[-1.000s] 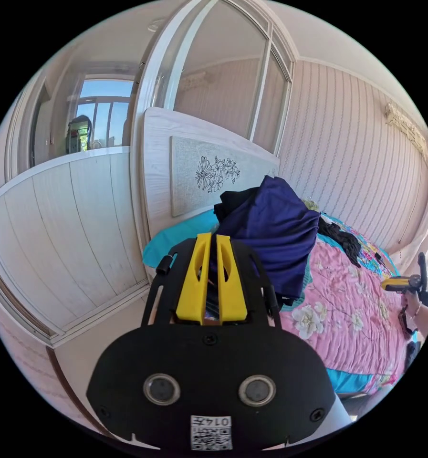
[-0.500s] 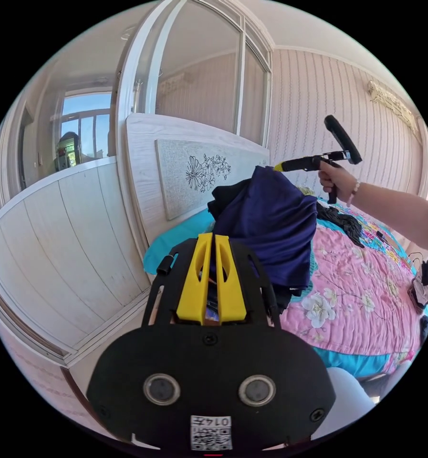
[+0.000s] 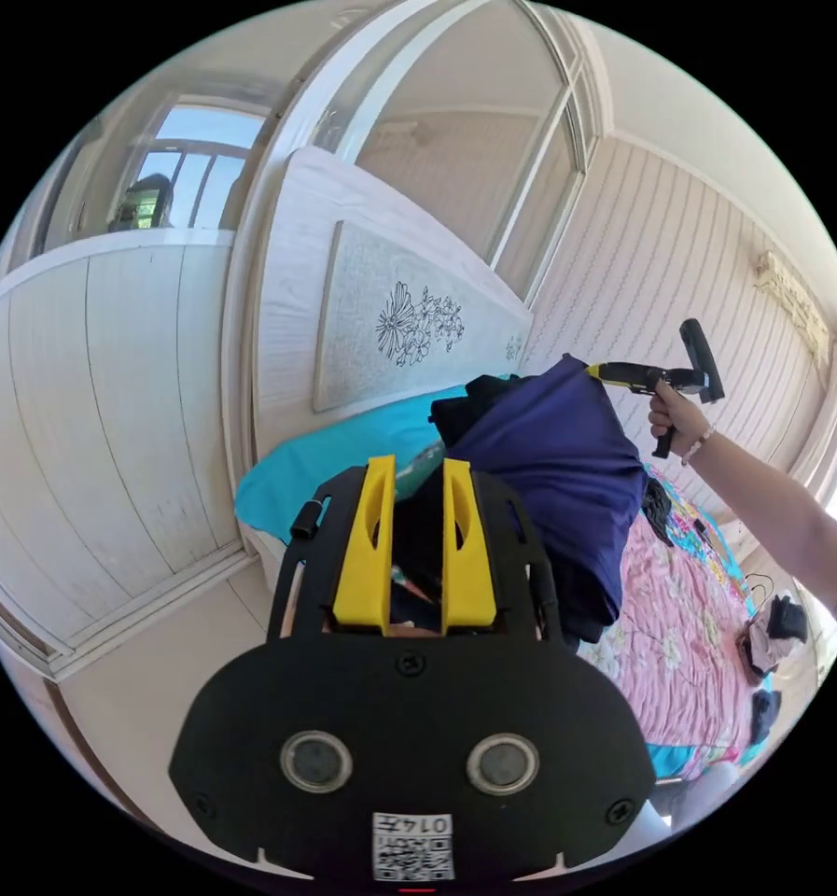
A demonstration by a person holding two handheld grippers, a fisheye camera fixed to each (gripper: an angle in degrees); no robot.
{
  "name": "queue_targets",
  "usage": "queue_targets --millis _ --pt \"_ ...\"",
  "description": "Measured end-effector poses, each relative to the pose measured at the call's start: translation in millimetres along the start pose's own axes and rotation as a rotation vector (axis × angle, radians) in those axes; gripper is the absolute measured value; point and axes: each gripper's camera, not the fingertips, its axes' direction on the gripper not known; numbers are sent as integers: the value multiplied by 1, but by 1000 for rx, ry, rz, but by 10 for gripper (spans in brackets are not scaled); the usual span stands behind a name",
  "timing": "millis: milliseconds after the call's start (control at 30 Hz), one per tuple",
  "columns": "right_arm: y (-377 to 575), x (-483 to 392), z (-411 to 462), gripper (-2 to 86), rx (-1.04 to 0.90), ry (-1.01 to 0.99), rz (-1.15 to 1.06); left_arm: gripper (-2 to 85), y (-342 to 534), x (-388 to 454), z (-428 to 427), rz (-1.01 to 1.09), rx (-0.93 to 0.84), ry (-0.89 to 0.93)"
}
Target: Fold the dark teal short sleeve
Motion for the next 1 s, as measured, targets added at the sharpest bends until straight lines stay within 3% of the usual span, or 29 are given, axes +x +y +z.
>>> queue_targets --millis 167,267,367,500,600,700,767,867,933,1000 --pt "12 3 -33 4 -8 54 -3 81 25 -11 -26 -98 96 21" --pt "16 5 -67 13 -2 28 -7 79 43 13 -44 -5 89 -107" --pt "23 11 -118 39 55 49 -24 79 68 54 -60 145 58 -165" --pt "62 29 -184 69 16 78 -52 78 121 128 -80 467 0 -464" --pt "155 26 -255 78 4 53 -142 74 173 177 -105 648 40 -524" --pt "290 1 -331 78 -36 244 -192 69 211 216 -131 571 67 -416" --pt "410 -14 -389 93 -67 408 -74 69 230 245 -134 581 45 -351" --pt "550 -31 -469 145 -31 434 201 70 255 315 -124 716 28 -296" --pt "616 -44 -518 148 -49 466 366 70 264 361 -118 768 36 -175" --pt "672 -61 -571 131 16 553 491 71 271 415 -111 667 49 128"
